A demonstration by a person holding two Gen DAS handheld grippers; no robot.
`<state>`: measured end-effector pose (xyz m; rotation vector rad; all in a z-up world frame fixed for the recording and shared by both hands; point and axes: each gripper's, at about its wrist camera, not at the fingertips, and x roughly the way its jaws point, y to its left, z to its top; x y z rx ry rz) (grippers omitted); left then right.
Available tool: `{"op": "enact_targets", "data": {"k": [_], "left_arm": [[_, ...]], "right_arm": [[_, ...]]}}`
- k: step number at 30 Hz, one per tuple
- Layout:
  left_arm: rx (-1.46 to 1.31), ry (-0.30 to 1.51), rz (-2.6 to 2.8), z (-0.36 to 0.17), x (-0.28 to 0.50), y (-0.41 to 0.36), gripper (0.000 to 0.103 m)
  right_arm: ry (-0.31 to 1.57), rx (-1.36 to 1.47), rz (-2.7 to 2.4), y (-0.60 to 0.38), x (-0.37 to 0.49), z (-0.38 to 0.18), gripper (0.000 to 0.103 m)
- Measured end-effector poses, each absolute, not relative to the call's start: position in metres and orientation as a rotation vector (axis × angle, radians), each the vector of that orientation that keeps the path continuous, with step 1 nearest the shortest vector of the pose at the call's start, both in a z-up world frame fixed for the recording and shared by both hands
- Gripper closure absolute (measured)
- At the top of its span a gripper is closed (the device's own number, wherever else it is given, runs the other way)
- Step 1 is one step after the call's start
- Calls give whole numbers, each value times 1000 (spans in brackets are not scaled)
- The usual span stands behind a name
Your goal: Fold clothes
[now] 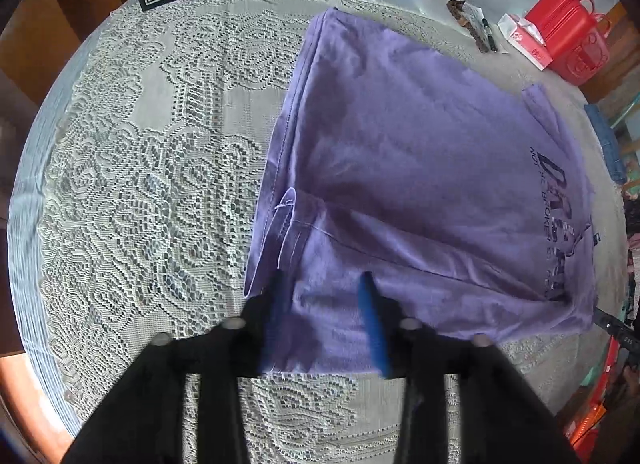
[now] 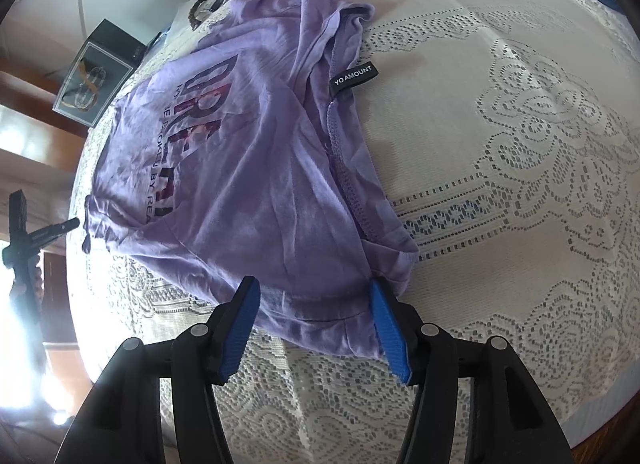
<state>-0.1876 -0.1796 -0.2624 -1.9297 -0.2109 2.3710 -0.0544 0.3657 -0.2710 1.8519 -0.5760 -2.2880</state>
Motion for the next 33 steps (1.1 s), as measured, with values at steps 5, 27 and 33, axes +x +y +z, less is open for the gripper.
{"op": "enact_targets", "data": {"k": [5, 27, 33], "left_arm": [[-1961, -181, 2376, -267, -198, -175, 37], [-1913, -187, 2381, -232, -310, -141, 23], [-2003, -156, 2332, -248, -392, -124, 23]], "right_arm": [[-591, 1848, -2292, 366, -54, -272, 43], [-477, 1705, -2412, 355, -195, -219, 48], [-551, 1700, -2405, 350, -310, -216, 34]]}}
